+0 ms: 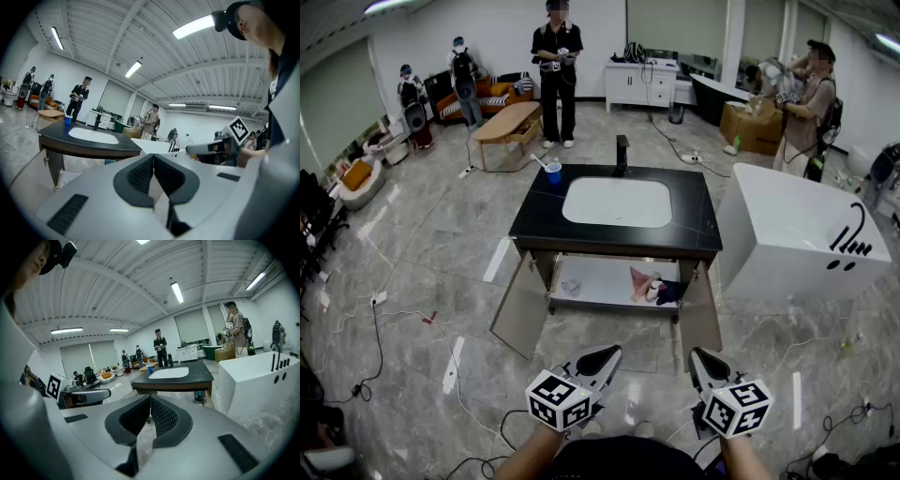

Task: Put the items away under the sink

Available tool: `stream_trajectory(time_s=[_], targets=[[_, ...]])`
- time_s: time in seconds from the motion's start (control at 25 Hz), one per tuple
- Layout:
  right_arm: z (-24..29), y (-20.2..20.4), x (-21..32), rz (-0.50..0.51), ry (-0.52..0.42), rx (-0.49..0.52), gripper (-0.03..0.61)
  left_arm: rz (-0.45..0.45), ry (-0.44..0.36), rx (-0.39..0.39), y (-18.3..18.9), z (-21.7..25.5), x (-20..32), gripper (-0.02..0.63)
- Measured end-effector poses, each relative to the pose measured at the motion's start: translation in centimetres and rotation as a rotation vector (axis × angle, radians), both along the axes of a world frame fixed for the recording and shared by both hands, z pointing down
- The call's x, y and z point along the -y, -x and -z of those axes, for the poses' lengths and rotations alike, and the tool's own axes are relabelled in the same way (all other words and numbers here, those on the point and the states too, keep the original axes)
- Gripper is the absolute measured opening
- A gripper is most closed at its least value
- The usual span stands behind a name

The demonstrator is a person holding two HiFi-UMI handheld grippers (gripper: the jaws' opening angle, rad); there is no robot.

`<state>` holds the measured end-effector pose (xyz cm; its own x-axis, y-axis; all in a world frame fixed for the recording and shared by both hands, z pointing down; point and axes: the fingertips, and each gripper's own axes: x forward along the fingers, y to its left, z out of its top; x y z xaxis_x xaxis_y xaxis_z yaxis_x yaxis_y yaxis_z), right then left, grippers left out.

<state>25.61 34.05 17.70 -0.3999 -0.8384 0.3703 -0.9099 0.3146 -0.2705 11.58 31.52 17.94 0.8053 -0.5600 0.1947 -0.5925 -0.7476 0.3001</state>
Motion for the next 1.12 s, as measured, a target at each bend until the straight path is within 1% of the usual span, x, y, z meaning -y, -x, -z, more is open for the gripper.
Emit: stream_trajectory(time_s=[0.4,0.56,0.72,0.96,1.12], targets=[[-0.1,1.1,1.4,0.008,-0.022,-0.011,0.035,0.024,-0.033,0.030,1.2,0.8,1.2,0.009],[-0.1,1.7,2.2,0.005,-0.033,-0.001,0.035,0.035,-0.063,0.047,1.4,1.6,1.7,0.009],[-0.1,2.7,2.8,-0.004,-0.051,0.020,0.037,0.052,-0.083,0.045,1.9,2.3,1.9,0.009],[0.1,4.6,3.4,0.020,-0.066,0.012,0.038,0.057,-0.090,0.047,2.4,2.5,1.7,0.009],[0.0,5.5,3.7,0.023,-0.066,0.034,0.038,0.054,-0.081,0.051,2.8,2.1,1.6,0.009]])
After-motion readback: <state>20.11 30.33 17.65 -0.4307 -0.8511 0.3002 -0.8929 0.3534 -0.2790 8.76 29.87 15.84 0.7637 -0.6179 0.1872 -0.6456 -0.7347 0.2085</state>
